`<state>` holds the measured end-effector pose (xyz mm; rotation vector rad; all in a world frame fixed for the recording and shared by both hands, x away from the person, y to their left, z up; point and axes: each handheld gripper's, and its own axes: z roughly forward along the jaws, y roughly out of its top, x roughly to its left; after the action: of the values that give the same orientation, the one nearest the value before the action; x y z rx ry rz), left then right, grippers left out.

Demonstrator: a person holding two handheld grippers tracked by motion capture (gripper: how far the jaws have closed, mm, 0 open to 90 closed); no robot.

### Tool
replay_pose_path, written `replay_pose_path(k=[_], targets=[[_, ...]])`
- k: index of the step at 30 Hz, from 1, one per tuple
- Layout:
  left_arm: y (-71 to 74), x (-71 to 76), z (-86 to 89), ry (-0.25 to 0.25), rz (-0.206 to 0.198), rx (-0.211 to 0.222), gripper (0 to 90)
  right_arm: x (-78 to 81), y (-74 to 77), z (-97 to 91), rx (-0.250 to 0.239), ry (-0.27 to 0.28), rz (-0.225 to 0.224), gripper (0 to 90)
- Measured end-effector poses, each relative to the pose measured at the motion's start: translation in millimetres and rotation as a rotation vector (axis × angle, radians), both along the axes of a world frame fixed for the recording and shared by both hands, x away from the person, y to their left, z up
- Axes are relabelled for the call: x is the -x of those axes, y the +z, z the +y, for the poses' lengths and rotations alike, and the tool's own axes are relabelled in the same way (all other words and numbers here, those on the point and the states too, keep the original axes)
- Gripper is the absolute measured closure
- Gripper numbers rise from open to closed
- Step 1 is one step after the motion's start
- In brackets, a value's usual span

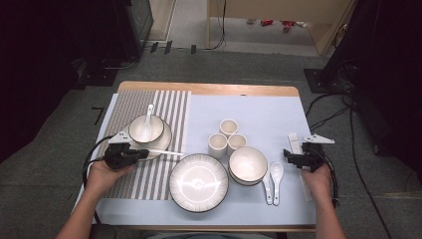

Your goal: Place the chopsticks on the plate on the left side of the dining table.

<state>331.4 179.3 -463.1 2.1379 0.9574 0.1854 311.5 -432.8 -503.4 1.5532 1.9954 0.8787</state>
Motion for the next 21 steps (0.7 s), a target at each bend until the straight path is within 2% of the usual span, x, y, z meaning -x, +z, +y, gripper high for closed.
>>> replay_pose_path(k=[21], targets=[[-1.0,-1.5,-3.6,-0.004,-0.008,0.006,84.9,0.0,0.0,0.0,0.0,0.0,0.0,14.2]])
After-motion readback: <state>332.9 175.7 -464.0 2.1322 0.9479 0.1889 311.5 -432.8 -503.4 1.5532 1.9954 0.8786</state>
